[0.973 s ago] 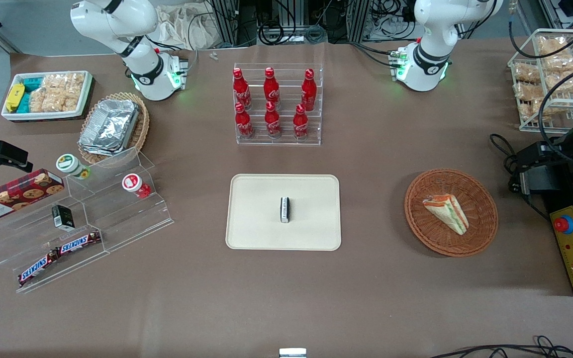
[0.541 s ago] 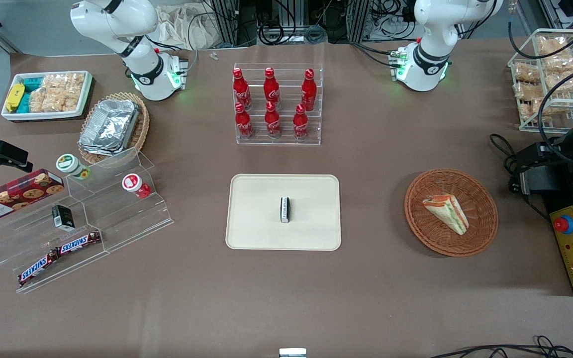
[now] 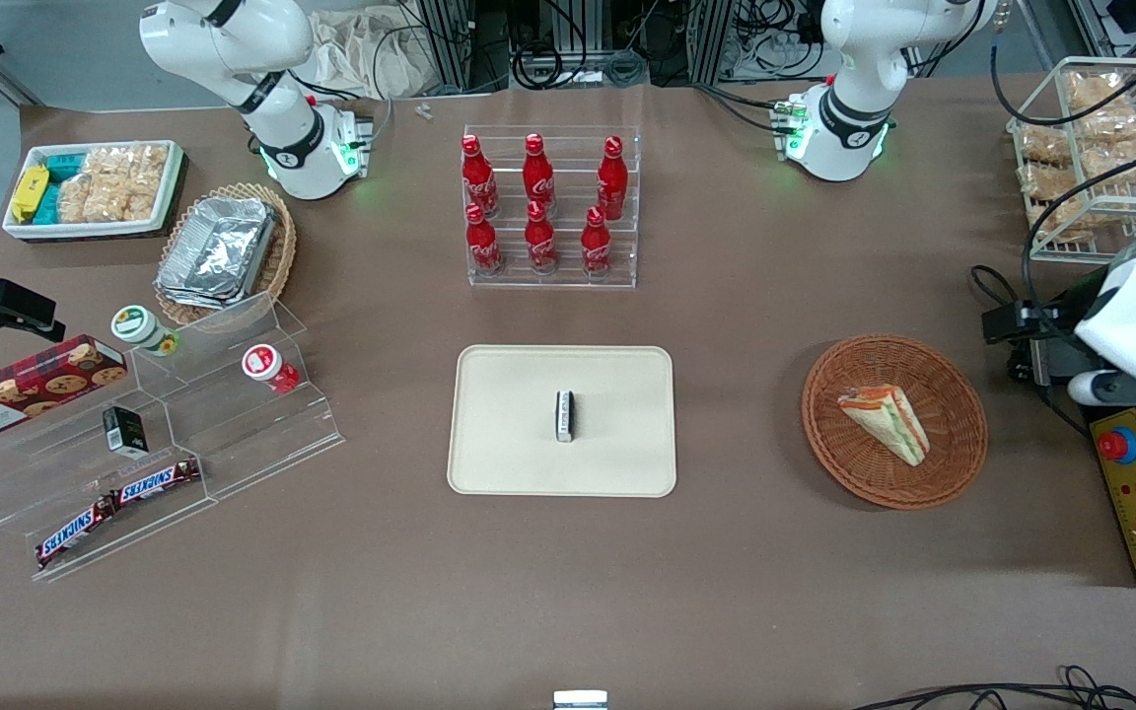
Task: Place sandwich from basket to tray
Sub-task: 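Move the left gripper down over the wrapped sandwich in the wicker basket, then close the left gripper on the sandwich and lift it from the basket, then carry the sandwich with the left gripper over the cream tray, then lower the sandwich onto the tray beside the black packet and release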
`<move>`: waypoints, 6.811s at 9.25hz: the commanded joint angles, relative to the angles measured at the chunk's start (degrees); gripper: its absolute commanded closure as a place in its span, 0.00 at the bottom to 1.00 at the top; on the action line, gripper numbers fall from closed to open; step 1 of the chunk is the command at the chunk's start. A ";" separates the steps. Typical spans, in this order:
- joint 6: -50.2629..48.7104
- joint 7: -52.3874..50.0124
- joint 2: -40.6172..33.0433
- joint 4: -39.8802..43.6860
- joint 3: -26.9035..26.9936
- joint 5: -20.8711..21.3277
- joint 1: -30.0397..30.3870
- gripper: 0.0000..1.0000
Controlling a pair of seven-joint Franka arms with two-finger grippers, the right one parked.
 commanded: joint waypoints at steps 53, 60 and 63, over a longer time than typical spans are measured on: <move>23.23 -38.98 37.65 7.77 -16.06 11.96 -23.95 1.00; 19.21 -39.24 36.63 8.37 -16.06 11.53 -23.42 0.01; 13.32 -39.15 26.28 7.94 -16.15 10.82 -19.57 0.01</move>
